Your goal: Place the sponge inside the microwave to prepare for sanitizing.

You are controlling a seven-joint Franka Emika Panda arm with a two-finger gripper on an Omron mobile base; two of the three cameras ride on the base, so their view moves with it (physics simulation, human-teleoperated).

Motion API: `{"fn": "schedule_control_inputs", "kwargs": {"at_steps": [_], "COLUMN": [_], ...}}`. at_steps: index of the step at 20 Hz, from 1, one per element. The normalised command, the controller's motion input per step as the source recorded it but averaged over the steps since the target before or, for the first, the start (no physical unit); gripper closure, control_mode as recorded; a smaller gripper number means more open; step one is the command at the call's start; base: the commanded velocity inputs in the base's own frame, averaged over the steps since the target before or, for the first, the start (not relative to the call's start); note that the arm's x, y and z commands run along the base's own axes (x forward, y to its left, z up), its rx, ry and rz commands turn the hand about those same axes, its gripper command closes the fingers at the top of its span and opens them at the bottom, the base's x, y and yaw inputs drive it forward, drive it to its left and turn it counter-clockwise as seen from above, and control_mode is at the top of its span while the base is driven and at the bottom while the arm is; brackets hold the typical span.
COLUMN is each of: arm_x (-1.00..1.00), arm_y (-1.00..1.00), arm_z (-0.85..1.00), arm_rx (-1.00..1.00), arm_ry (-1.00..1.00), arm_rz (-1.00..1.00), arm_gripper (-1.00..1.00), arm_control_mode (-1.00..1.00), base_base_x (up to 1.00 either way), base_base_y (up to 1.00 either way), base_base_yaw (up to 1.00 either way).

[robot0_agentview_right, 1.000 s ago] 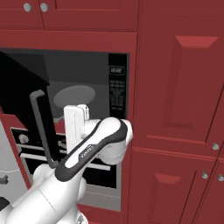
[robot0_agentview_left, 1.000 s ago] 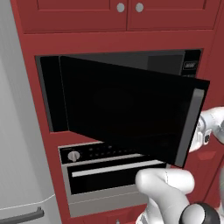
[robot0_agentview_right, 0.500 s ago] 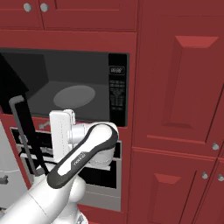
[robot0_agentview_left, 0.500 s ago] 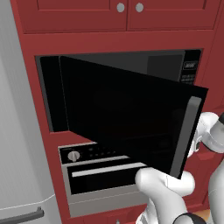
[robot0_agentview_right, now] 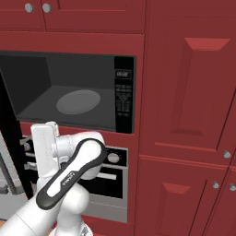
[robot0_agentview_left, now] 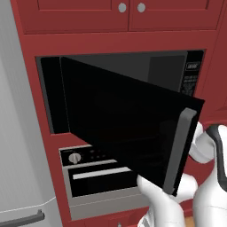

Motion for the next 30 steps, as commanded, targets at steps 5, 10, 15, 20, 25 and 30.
{"fn": "schedule_control_inputs", "kwargs": {"at_steps": [5, 10, 15, 20, 25, 30], "arm_x": [-0.26, -0.13, -0.11, -0.16, -0.11, 0.00], "arm_y": [0.54, 0.63, 0.68, 0.68, 0.64, 0.55], "arm_z": [-0.15, -0.09, -0.11, -0.19, -0.21, -0.13], "arm_rx": [0.07, 0.10, 0.11, 0.11, 0.10, 0.06], "arm_ry": [0.00, -0.01, -0.03, -0.01, -0.01, -0.07], "arm_rz": [0.09, 0.01, 0.00, 0.00, 0.00, -0.01], "arm_gripper": [-1.00, -1.00, -1.00, -1.00, -1.00, -1.00], "arm_control_mode": [-1.00, -1.00, -1.00, -1.00, -1.00, -1.00], "base_base_x": [0.00, 0.00, 0.00, 0.00, 0.00, 0.00], "base_base_y": [0.00, 0.00, 0.00, 0.00, 0.00, 0.00], "base_base_yaw": [0.00, 0.00, 0.00, 0.00, 0.00, 0.00]}}
